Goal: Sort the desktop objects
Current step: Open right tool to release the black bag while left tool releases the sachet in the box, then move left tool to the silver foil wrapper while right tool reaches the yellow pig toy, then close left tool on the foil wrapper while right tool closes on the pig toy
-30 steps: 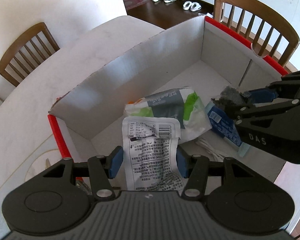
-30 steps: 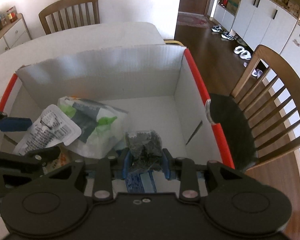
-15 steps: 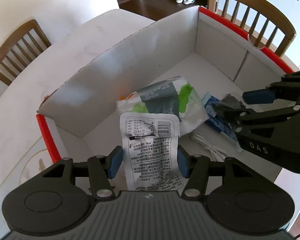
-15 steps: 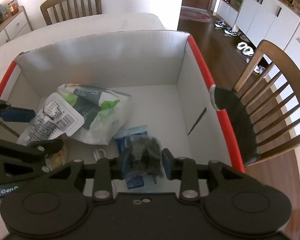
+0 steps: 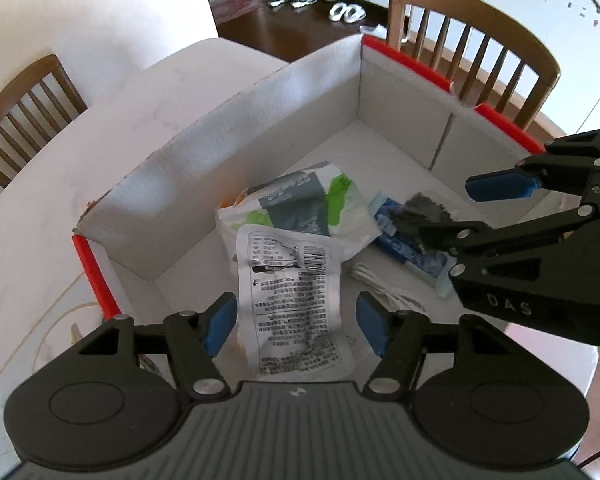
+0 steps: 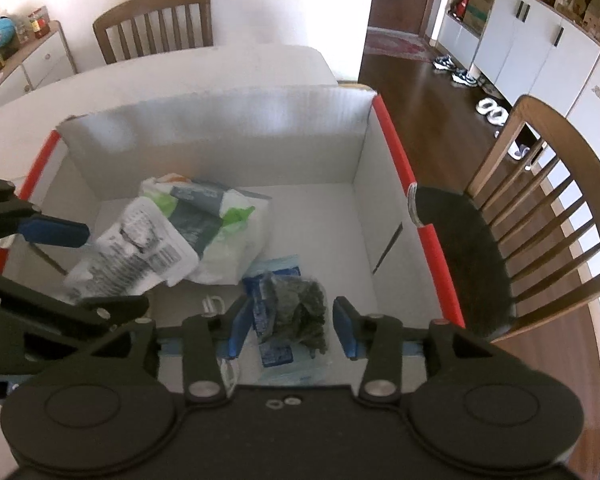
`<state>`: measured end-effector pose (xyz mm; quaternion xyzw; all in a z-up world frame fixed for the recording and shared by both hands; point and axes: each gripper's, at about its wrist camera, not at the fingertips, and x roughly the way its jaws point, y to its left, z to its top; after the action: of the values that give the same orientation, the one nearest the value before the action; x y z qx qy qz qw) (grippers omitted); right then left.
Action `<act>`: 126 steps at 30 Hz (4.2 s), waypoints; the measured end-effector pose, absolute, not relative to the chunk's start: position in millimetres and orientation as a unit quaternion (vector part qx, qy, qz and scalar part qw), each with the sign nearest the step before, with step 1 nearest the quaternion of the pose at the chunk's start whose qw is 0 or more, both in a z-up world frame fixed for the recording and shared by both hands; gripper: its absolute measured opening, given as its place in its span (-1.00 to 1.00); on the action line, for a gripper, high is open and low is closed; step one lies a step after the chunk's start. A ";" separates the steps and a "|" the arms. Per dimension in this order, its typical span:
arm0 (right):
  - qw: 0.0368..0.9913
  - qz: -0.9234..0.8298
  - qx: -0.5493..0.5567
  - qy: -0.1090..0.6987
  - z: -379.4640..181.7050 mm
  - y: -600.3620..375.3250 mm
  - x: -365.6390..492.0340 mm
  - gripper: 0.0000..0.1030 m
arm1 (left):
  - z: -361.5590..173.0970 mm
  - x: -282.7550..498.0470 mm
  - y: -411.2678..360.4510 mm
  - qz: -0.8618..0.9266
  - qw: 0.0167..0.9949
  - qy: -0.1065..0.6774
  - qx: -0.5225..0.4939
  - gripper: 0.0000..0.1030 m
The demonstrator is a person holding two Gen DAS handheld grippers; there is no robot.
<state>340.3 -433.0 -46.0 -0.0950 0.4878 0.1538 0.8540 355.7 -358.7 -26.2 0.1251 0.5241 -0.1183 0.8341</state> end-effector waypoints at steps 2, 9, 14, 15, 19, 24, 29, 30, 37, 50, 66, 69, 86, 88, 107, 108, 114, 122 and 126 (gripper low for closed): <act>0.857 0.157 -0.092 0.483 -39.1 -433.6 336.3 -0.09 | -21.3 352.3 -358.2 -0.120 0.837 0.520 0.122 0.26; 0.863 0.162 -0.087 0.470 -21.4 -435.2 323.9 -0.07 | -7.6 338.4 -355.5 -0.118 0.845 0.509 0.116 0.26; 0.869 0.170 -0.078 0.458 -5.2 -434.8 311.6 -0.05 | 3.1 325.7 -346.5 -0.108 0.853 0.498 0.114 0.26; 0.871 0.170 -0.078 0.454 -1.7 -434.5 308.7 -0.05 | 5.6 323.1 -344.5 -0.107 0.855 0.495 0.113 0.26; 0.876 0.175 -0.074 0.443 12.6 -433.0 297.3 -0.04 | 14.5 314.1 -337.9 -0.103 0.860 0.486 0.112 0.26; 0.882 0.180 -0.069 0.431 27.0 -428.3 284.9 -0.02 | 24.0 302.2 -330.1 -0.101 0.866 0.477 0.112 0.26; 0.885 0.181 -0.063 0.424 36.4 -423.8 273.0 0.00 | 29.5 287.5 -318.0 -0.096 0.870 0.470 0.116 0.26; 0.886 0.182 -0.061 0.423 38.3 -422.3 270.6 0.01 | 30.7 284.8 -314.2 -0.095 0.871 0.469 0.113 0.26; 0.889 0.191 -0.060 0.412 48.3 -404.2 250.9 0.08 | 43.5 264.7 -284.9 -0.087 0.880 0.456 0.098 0.26; 0.888 0.221 -0.055 0.399 59.9 -345.4 214.5 0.35 | 53.1 216.0 -199.4 -0.067 0.895 0.438 0.055 0.43; 0.892 0.234 -0.029 0.386 49.2 -285.5 173.4 0.70 | 51.0 159.2 -92.8 -0.029 0.907 0.420 0.015 1.00; 0.893 0.238 -0.024 0.380 44.8 -275.3 166.9 0.73 | 44.1 150.9 -75.4 -0.024 0.905 0.424 0.009 1.00; 0.891 0.245 -0.040 0.379 13.4 -203.6 160.2 0.73 | -6.4 140.4 -33.6 -0.037 0.896 0.442 0.000 1.00; 0.890 0.247 -0.043 0.381 8.8 -197.2 161.9 0.73 | -13.5 143.0 -31.8 -0.043 0.896 0.442 0.001 1.00; 0.874 0.248 -0.058 0.415 -38.9 -155.8 189.1 0.67 | -65.3 180.1 -15.9 -0.075 0.882 0.465 -0.030 1.00; 0.872 0.249 -0.057 0.417 -41.0 -154.1 190.9 0.66 | -65.7 181.6 -15.0 -0.078 0.882 0.463 -0.033 1.00; 0.868 0.254 -0.052 0.424 -48.8 -145.7 198.9 0.65 | -68.6 187.3 -14.8 -0.096 0.885 0.455 -0.034 1.00; 0.859 0.258 -0.053 0.439 -60.3 -137.3 208.5 0.58 | -81.1 198.4 -8.6 -0.105 0.876 0.467 -0.049 1.00; 0.856 0.258 -0.052 0.445 -66.8 -133.2 213.8 0.57 | -85.0 202.4 -6.5 -0.109 0.875 0.468 -0.055 1.00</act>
<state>213.8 -133.2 -66.8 -0.0524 0.4452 0.2581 0.8558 202.4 -6.5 -85.0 -0.0553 0.4680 -0.1093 0.8752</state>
